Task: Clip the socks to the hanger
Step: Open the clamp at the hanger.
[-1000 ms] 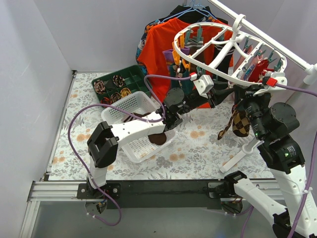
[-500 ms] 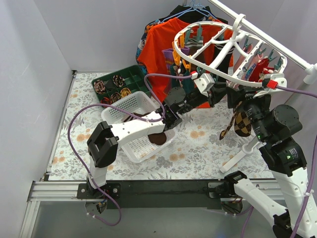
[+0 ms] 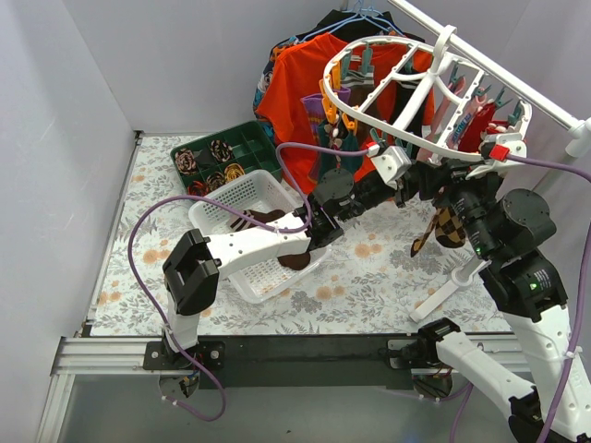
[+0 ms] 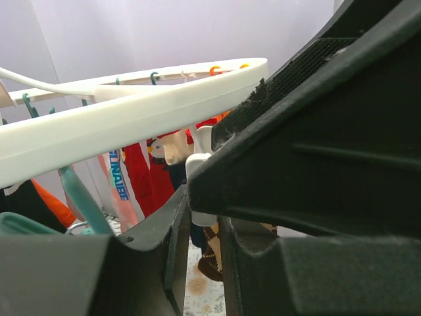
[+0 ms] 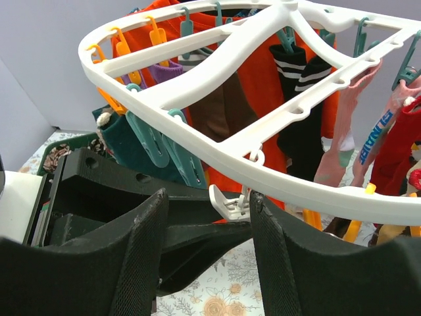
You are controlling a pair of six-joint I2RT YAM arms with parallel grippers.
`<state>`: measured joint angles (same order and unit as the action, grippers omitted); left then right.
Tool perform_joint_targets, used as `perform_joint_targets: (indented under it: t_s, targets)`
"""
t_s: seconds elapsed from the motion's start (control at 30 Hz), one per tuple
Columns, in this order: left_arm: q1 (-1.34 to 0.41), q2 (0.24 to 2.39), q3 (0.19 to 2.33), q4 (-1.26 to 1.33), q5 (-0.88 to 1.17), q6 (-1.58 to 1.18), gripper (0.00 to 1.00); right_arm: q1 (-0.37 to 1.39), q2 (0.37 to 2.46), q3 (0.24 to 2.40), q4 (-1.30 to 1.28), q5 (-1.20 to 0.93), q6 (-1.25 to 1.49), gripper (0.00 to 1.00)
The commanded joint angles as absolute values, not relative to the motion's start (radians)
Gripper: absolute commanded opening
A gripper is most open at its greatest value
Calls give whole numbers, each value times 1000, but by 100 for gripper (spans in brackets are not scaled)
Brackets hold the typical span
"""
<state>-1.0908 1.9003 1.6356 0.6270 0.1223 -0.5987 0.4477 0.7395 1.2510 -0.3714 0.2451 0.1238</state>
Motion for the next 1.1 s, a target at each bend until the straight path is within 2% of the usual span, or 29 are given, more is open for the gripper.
perform_joint_targets:
  t_s: [0.0,0.2,0.53,0.97,1.07]
  targets:
    - [-1100,1825,1640,604,115,-569,0,449,753,1272,-318,325,107,56]
    - [-1100,1812,1628,611,117,-569,0,449,752,1269,-322,405,109,55]
    - [-1101,1789,1605,640,170,-597,0,449,776,1273,-319,356,120,54]
    - [-1101,1781,1600,626,189,-617,0,449,779,1289,-313,319,115,17]
    - [-1101,1781,1598,609,184,-617,3,449,775,1289,-313,319,112,9]
